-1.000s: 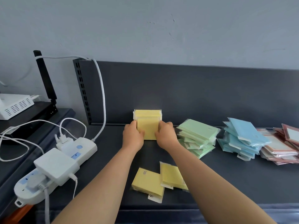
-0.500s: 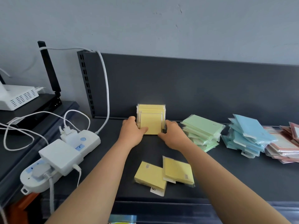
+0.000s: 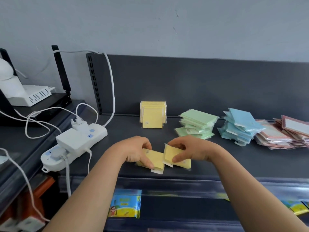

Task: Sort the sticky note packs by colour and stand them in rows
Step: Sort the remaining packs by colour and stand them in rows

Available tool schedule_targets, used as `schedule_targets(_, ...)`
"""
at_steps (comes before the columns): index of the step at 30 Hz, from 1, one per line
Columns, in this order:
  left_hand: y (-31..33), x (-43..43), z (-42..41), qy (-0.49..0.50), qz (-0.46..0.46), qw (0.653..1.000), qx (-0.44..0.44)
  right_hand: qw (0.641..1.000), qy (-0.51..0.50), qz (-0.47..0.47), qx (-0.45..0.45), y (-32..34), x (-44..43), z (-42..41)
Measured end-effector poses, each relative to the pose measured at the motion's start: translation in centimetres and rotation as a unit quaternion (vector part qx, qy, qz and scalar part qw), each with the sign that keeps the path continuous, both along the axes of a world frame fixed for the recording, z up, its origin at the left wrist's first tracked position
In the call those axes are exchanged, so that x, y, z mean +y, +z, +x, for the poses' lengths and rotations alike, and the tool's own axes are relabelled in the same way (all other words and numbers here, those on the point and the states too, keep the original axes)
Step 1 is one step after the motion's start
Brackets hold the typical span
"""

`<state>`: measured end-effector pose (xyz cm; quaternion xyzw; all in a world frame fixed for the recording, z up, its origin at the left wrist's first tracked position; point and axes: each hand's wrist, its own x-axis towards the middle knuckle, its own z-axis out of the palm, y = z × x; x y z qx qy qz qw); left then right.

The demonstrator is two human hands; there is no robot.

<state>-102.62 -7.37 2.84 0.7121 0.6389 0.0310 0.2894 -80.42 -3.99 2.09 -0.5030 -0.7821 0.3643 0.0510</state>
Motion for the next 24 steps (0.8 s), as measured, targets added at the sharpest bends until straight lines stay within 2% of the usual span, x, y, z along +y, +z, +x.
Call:
schedule_targets(4, -0.7, -0.8, 0.2, 0.034, 0.026, 0.998, -0.048, 0.998, -0.044, 0.016, 0.033, -0.4, -0.8, 0.7)
schedule_targets(8, -1.4, -1.2, 0.2, 0.062, 0.044, 0.992, -0.096, 0.982, -0.140, 0.007, 0.124, -1.0, -0.9, 1.8)
schedule_targets(12, -1.9, -1.0, -0.2, 0.143, 0.053, 0.959, -0.238, 0.950, -0.216, -0.017, 0.225, -1.0, -1.4, 2.0)
schedule_targets(20, -2.8, -1.1, 0.8, 0.229, 0.065, 0.894, -0.378, 0.890, -0.301, -0.043, 0.340, -1.8, -2.4, 0.3)
schedule_targets(24, -2.8, -1.2, 1.3, 0.204, 0.066, 0.891, -0.400, 0.843, -0.311, -0.093, 0.428, -1.8, -2.8, -0.8)
